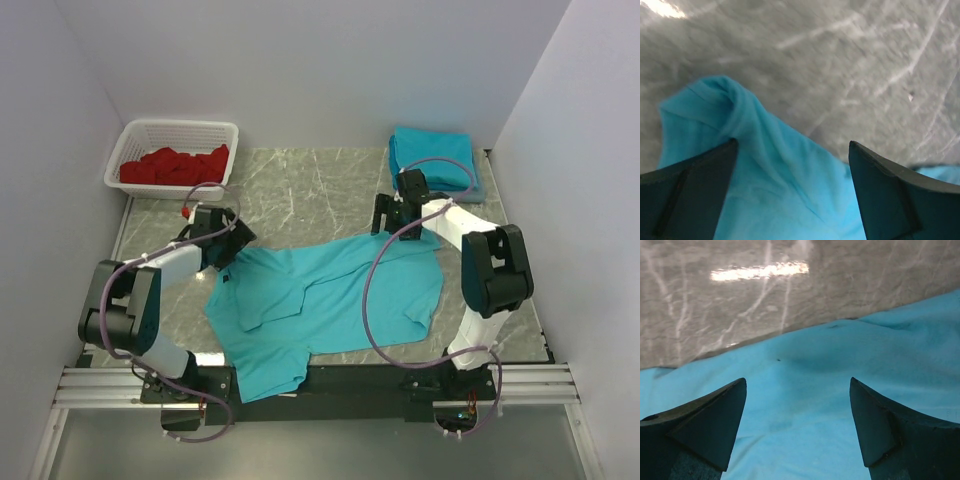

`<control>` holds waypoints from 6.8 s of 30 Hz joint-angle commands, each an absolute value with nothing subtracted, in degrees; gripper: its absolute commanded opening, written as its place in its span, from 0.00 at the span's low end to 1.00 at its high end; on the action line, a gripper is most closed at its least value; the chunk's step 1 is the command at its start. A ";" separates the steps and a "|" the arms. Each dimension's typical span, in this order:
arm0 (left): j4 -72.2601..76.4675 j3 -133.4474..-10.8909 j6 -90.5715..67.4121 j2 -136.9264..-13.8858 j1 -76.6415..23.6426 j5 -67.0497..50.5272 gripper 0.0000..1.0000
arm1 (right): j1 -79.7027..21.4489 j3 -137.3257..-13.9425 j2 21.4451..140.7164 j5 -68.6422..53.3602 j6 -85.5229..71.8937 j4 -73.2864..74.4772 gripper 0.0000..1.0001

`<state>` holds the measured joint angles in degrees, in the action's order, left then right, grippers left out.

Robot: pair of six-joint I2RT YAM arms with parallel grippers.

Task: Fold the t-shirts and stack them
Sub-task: Fold the tshirt

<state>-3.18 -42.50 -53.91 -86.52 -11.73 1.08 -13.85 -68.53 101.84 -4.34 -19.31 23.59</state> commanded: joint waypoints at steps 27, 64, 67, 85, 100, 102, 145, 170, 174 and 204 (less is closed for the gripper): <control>4.31 -51.49 -51.68 -99.75 -0.18 1.33 0.99 | -3.96 -70.40 108.98 -8.88 -24.78 21.35 0.89; -54.92 -34.89 -81.18 -51.68 -51.91 5.97 0.99 | -17.31 -66.09 91.14 1.41 -23.73 21.80 0.90; -58.44 -35.16 -85.24 -53.69 -56.86 5.46 0.95 | -17.23 -65.74 91.05 0.97 -23.38 21.62 0.90; -55.11 -26.11 -88.24 -55.01 -59.77 1.50 0.52 | -21.62 -63.38 88.78 2.81 -24.25 24.69 0.90; -51.86 -25.75 -87.10 -54.76 -59.77 5.53 0.01 | -31.55 -46.16 76.47 11.77 -34.36 40.16 0.79; -50.37 -25.40 -86.49 -53.09 -59.77 5.80 0.01 | -31.64 -46.05 78.30 11.78 -35.07 40.95 0.77; -47.98 -28.92 -83.76 -43.33 -59.68 13.80 0.01 | -33.14 -43.07 80.77 5.71 -32.08 44.28 0.33; -50.71 -29.35 -84.55 -41.22 -59.59 16.52 0.01 | -32.61 -42.10 78.31 8.79 -33.49 47.11 0.12; -51.15 -30.32 -84.38 -40.52 -59.50 18.10 0.01 | -30.24 -42.54 76.56 10.99 -34.19 47.02 0.00; -30.06 -41.66 -58.89 -49.30 -37.88 24.08 0.00 | -8.62 -53.00 74.26 7.03 -29.44 41.40 0.00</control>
<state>-35.40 -38.30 -63.26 -48.71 -38.96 21.67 -9.56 -49.80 73.34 6.50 -29.95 43.05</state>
